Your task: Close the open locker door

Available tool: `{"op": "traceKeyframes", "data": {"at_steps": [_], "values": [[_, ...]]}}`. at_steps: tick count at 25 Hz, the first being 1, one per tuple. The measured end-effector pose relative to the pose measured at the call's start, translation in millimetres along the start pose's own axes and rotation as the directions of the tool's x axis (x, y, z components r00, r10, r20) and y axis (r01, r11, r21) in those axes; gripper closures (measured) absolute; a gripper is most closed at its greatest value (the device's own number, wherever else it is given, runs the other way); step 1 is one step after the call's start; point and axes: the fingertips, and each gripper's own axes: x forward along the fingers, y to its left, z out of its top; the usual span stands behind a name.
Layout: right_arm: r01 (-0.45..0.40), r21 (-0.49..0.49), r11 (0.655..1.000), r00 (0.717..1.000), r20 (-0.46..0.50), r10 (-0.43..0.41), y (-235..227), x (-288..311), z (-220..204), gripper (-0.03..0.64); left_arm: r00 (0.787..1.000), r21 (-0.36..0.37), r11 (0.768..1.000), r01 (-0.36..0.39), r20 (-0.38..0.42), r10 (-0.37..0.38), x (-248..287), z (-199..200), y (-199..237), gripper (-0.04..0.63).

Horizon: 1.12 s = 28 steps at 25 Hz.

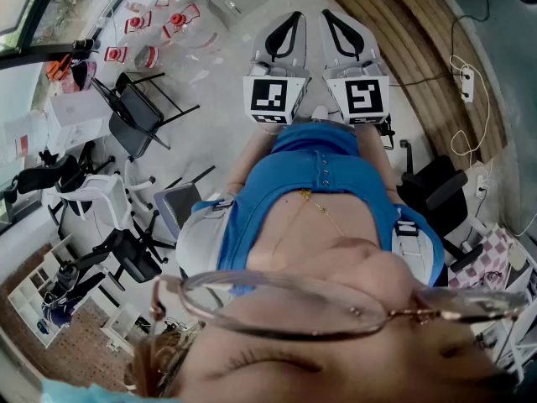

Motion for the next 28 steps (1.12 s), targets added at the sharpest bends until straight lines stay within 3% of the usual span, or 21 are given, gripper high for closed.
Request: {"op": "traceKeyframes", "data": {"at_steps": [11,28], "values": [[0.026,0.065,0.998,0.999,-0.036,-0.024,-31.6,25.9,-23.0,0.615,1.000,-0.015,1.000,0.001,-0.023,-0.002,33.0,-14.9,16.9,0.595],[0.062,0.045,0.997,0.998,-0.015,-0.061,-104.3,217.7,-25.0,0.615,0.995,-0.028,0.994,0.104,0.014,-0.103,201.4,0.6,137.7,0.595]]}}
